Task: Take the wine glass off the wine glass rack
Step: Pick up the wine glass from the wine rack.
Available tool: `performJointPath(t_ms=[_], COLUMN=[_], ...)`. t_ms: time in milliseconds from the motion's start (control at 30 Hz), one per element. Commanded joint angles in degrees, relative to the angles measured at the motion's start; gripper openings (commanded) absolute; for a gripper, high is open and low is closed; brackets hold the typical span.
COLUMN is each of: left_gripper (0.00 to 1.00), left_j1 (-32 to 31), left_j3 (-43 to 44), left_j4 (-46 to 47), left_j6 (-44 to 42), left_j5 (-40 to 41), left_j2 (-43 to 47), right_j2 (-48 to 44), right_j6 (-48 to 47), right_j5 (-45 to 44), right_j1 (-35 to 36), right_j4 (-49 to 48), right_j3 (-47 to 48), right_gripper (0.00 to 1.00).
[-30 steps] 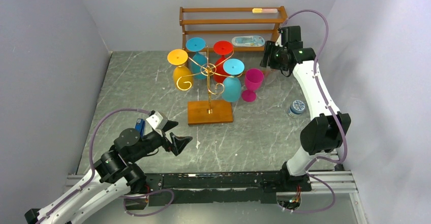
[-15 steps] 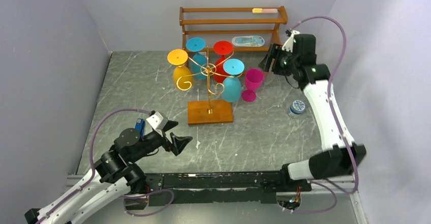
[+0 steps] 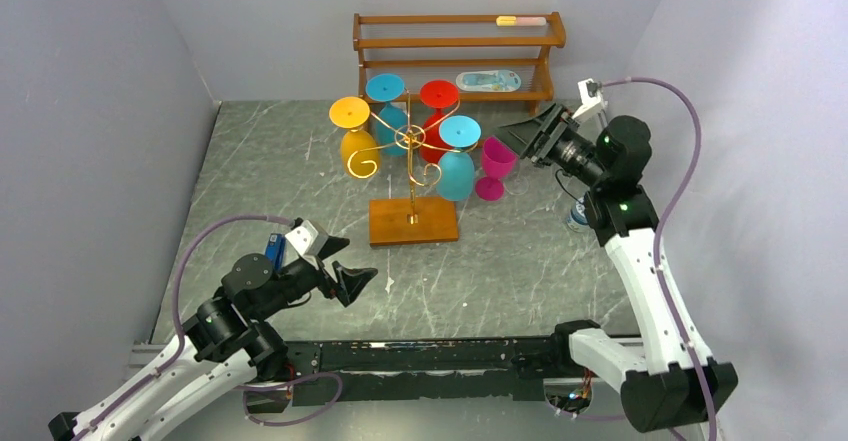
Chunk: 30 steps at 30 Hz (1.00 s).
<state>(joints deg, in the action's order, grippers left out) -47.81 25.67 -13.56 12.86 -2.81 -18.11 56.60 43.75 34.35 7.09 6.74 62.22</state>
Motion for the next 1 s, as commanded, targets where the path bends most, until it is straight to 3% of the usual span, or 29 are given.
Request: performJointPath(t_ms=[0, 233, 467, 767, 967], left_gripper=[0.97, 0.97, 0.97, 0.97, 0.97], left_j1=[0.3, 0.5, 0.4, 0.5, 0.5], left_j3=[0.7, 1.0, 0.9, 1.0, 0.9], left_j4=[1.3, 1.2, 1.2, 1.2, 1.5], left_j6=[-0.4, -0.5, -0.5, -0.5, -0.8], left_j5=[-0.5, -1.3, -1.2, -1.8, -2.8], left_j2=[-1.0, -1.8, -1.6, -1.7, -1.9], right_j2=[5.2, 12.8, 17.2, 18.2, 17.5], right_j6=[6.4, 0.7, 1.8, -3.5, -1.6], right_j5=[8.3, 9.0, 10.8, 1.3, 5.7], right_j1=[0.2, 3.4, 5.4, 9.2, 9.6], right_j4=[-7.0, -0.1, -2.6, 4.4, 0.5], right_j3=[1.6, 7.3, 8.1, 11.2, 9.7], right_gripper=[0.72, 0.69, 0.59, 0.52, 0.48])
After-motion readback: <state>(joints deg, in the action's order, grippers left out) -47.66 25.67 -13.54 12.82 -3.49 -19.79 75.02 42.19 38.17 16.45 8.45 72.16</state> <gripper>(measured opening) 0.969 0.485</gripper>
